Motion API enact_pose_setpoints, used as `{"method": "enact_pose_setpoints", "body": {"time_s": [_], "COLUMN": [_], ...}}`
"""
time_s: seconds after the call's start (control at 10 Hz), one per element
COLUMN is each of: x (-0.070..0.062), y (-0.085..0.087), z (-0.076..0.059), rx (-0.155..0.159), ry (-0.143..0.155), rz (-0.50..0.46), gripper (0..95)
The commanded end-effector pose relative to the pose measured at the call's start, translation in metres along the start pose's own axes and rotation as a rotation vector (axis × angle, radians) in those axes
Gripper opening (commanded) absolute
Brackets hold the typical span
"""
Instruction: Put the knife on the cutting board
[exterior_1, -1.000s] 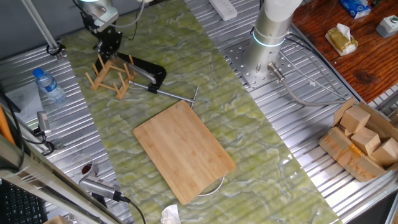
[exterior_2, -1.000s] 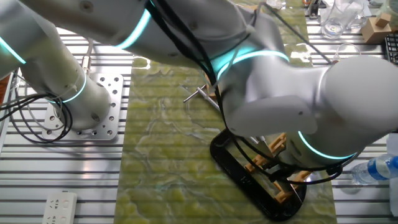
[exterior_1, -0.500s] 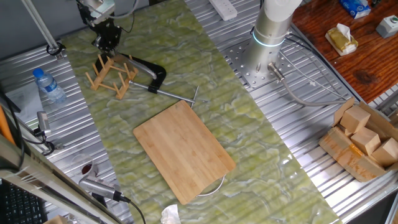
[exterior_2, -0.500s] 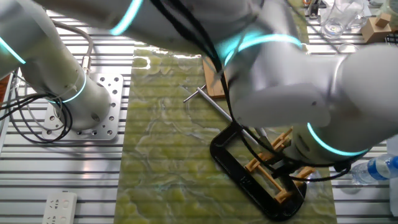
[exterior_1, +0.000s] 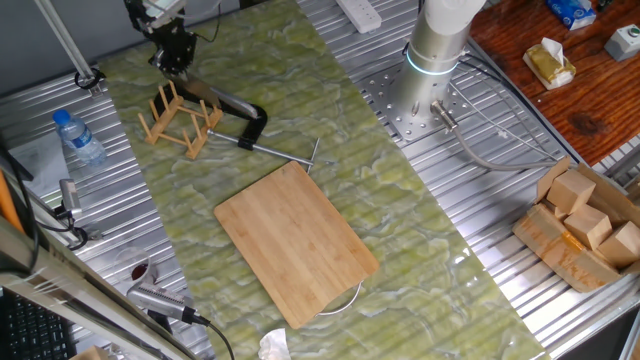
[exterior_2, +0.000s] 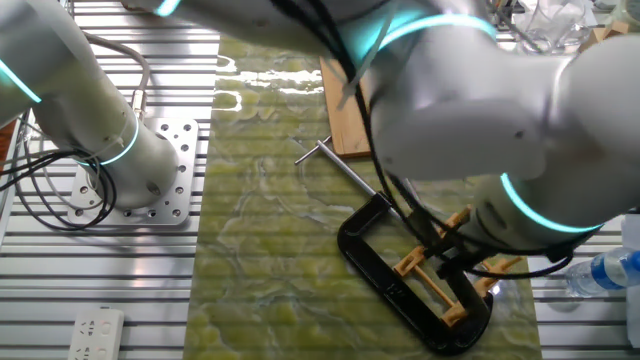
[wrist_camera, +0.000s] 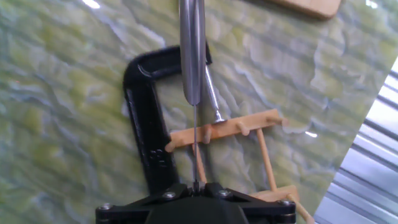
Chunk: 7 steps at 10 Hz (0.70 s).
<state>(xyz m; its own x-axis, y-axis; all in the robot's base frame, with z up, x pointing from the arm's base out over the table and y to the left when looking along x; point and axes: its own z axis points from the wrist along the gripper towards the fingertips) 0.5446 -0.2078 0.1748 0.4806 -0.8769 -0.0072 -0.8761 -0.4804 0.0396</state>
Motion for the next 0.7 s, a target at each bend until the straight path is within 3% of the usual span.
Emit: {"method": "enact_pose_setpoints", "body": {"time_s": [0.1, 0.2, 0.3, 0.5, 0.7], "x": [-0.009, -0.015, -0.023, -0.046, -0.075], "y": [0.004, 0.005, 0.006, 0.003, -0.003], "z": [-0.015, -0.022, -0.029, -0.036, -0.038], "rx": [-0.017, -0.018, -0.033, -0.037, -0.036], "ry": [-0.004, -0.002, -0.011, -0.054, -0.071], "rz": [0.088, 0.224, 0.46, 0.857, 1.128], "gripper": [0.0, 0.0, 0.0, 0.0, 0.0]}}
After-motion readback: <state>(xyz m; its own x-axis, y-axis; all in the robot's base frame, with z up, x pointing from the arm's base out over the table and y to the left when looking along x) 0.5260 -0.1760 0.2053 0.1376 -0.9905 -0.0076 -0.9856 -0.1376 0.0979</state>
